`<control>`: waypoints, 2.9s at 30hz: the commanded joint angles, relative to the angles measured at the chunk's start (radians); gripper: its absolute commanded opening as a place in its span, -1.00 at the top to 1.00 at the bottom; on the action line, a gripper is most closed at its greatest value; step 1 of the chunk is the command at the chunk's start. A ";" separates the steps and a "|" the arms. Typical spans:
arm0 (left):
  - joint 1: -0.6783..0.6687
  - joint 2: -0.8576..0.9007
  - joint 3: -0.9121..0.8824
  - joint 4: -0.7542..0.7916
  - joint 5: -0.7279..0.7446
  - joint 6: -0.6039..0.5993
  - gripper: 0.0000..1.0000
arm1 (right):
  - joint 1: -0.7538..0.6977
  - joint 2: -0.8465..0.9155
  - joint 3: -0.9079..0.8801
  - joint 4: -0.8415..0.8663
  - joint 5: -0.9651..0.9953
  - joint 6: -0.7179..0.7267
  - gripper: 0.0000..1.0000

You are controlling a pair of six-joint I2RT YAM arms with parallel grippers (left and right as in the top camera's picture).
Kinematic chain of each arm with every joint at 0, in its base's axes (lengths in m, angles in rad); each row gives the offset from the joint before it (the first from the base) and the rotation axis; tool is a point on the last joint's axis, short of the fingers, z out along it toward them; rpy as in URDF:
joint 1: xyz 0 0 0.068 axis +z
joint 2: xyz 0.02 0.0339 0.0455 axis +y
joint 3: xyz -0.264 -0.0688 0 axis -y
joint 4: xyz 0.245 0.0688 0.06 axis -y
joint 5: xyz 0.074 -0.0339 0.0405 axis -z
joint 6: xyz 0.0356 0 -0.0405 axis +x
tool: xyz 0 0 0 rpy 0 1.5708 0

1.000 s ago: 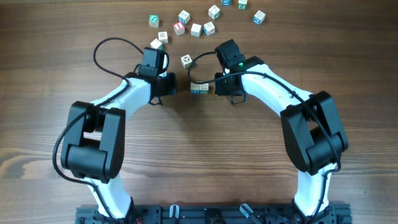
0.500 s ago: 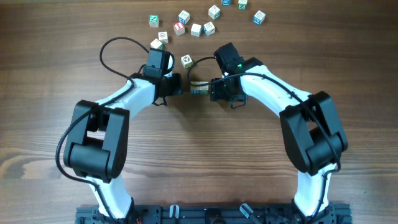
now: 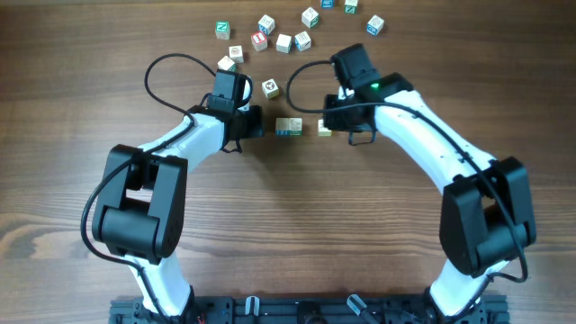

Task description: Form a horizontal line

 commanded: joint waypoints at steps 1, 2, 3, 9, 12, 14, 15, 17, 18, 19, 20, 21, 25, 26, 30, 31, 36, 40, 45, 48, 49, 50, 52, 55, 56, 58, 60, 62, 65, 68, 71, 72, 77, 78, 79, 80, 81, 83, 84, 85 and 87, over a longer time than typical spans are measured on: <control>-0.005 0.033 -0.006 0.003 0.034 0.009 0.92 | -0.061 -0.012 -0.037 0.011 0.019 0.032 0.77; -0.005 0.033 -0.006 0.005 0.034 0.010 0.92 | -0.074 -0.008 -0.051 0.016 0.008 0.032 0.80; -0.005 0.033 -0.006 0.006 0.034 0.010 0.92 | -0.086 -0.005 -0.068 0.026 -0.004 0.032 0.81; -0.005 0.033 -0.006 0.005 0.042 0.009 0.92 | -0.109 0.014 -0.203 0.190 -0.087 0.013 0.81; -0.005 0.033 -0.006 0.004 0.042 0.009 0.92 | -0.108 0.029 -0.253 0.278 -0.144 -0.001 0.82; -0.005 0.033 -0.006 0.002 0.051 0.009 0.92 | -0.108 0.053 -0.282 0.346 -0.151 -0.002 0.85; -0.006 0.033 -0.006 0.002 0.054 0.009 0.92 | -0.108 0.058 -0.288 0.363 -0.151 -0.002 0.85; -0.011 0.033 -0.006 0.002 0.056 0.009 0.92 | -0.108 0.082 -0.299 0.393 -0.160 -0.002 0.86; -0.014 0.033 -0.006 0.002 0.056 0.009 0.92 | -0.108 0.097 -0.301 0.403 -0.174 -0.002 0.86; -0.018 0.033 -0.006 0.002 0.056 0.009 0.92 | -0.108 0.115 -0.301 0.416 -0.196 -0.002 0.87; -0.021 0.033 -0.006 0.002 0.056 0.010 0.92 | -0.108 0.134 -0.301 0.433 -0.224 -0.002 0.87; -0.026 0.033 -0.006 0.003 0.056 0.010 0.92 | -0.108 0.151 -0.301 0.449 -0.251 -0.002 0.87; -0.036 0.033 -0.006 0.003 0.056 0.010 0.92 | -0.108 0.202 -0.301 0.492 -0.306 -0.001 0.91; -0.037 0.033 -0.006 0.003 0.055 0.010 0.92 | -0.108 0.204 -0.301 0.491 -0.308 0.000 0.91; -0.037 0.034 -0.006 0.007 0.045 0.010 0.92 | -0.108 0.204 -0.300 0.489 -0.308 -0.001 0.91; -0.037 0.034 -0.006 0.010 0.038 0.010 0.92 | -0.108 0.204 -0.300 0.486 -0.307 -0.001 0.91; -0.038 0.034 -0.006 0.021 0.037 0.010 0.92 | -0.108 0.204 -0.300 0.472 -0.308 0.000 0.91; -0.038 0.034 -0.006 0.025 0.037 0.010 0.92 | -0.108 0.204 -0.300 0.455 -0.307 0.047 0.91; -0.037 0.034 -0.006 0.025 0.037 0.010 0.92 | -0.108 0.204 -0.300 0.449 -0.308 0.130 0.91; -0.038 0.034 -0.006 0.025 0.037 0.010 0.92 | -0.106 0.204 -0.300 0.449 -0.310 0.163 0.91; -0.038 0.034 -0.006 0.025 0.037 0.010 0.92 | -0.106 0.204 -0.300 0.449 -0.317 0.164 0.91; -0.037 0.034 -0.006 0.025 0.037 0.010 0.92 | -0.103 0.204 -0.300 0.451 -0.328 0.165 0.91; -0.037 0.034 -0.006 0.025 0.037 0.010 0.92 | -0.099 0.204 -0.300 0.453 -0.335 0.184 0.91; -0.037 0.034 -0.006 0.025 0.037 0.010 0.92 | -0.091 0.204 -0.300 0.458 -0.346 0.188 0.91; -0.038 0.034 -0.006 0.025 0.037 0.010 0.92 | -0.087 0.204 -0.300 0.457 -0.346 0.190 0.92; -0.037 0.034 -0.006 0.025 0.037 0.010 0.92 | -0.078 0.204 -0.300 0.458 -0.343 0.204 0.91; -0.037 0.034 -0.006 0.025 0.037 0.010 0.92 | -0.071 0.204 -0.300 0.463 -0.341 0.209 0.91; -0.037 0.034 -0.006 0.025 0.037 0.010 0.92 | -0.070 0.204 -0.300 0.472 -0.341 0.209 0.91; -0.038 0.034 -0.006 0.024 0.037 0.010 0.92 | -0.070 0.203 -0.299 0.472 -0.328 0.209 0.91; -0.037 0.034 -0.006 0.025 0.037 0.010 0.92 | -0.071 0.198 -0.298 0.440 -0.294 0.227 0.91; -0.038 0.034 -0.006 0.024 0.037 0.010 0.92 | -0.070 0.191 -0.298 0.386 -0.274 0.234 0.91; -0.038 0.034 -0.006 0.024 0.037 0.010 0.92 | -0.069 0.191 -0.298 0.371 -0.278 0.233 0.91; -0.037 0.034 -0.006 0.024 0.037 0.010 0.92 | -0.051 0.188 -0.298 0.297 -0.289 0.229 0.91; -0.038 0.034 -0.006 0.024 0.037 0.010 0.92 | -0.046 0.188 -0.298 0.288 -0.290 0.227 0.91; -0.037 0.034 -0.006 0.024 0.037 0.010 0.92 | -0.040 0.188 -0.298 0.283 -0.297 0.227 0.91; -0.038 0.034 -0.006 0.024 0.037 0.010 0.92 | -0.035 0.188 -0.298 0.283 -0.309 0.224 0.91; -0.037 0.034 -0.006 0.024 0.037 0.010 0.92 | -0.028 0.188 -0.298 0.284 -0.323 0.223 0.91; -0.037 0.034 -0.006 0.025 0.037 0.010 0.92 | -0.010 0.188 -0.298 0.295 -0.323 0.223 0.91; -0.038 0.034 -0.006 0.025 0.037 0.010 0.92 | -0.005 0.188 -0.298 0.299 -0.323 0.224 0.91; -0.038 0.034 -0.006 0.025 0.037 0.010 0.92 | -0.001 0.188 -0.298 0.303 -0.323 0.224 0.91; -0.037 0.034 -0.006 0.025 0.037 0.010 0.92 | 0.003 0.188 -0.298 0.311 -0.323 0.227 0.91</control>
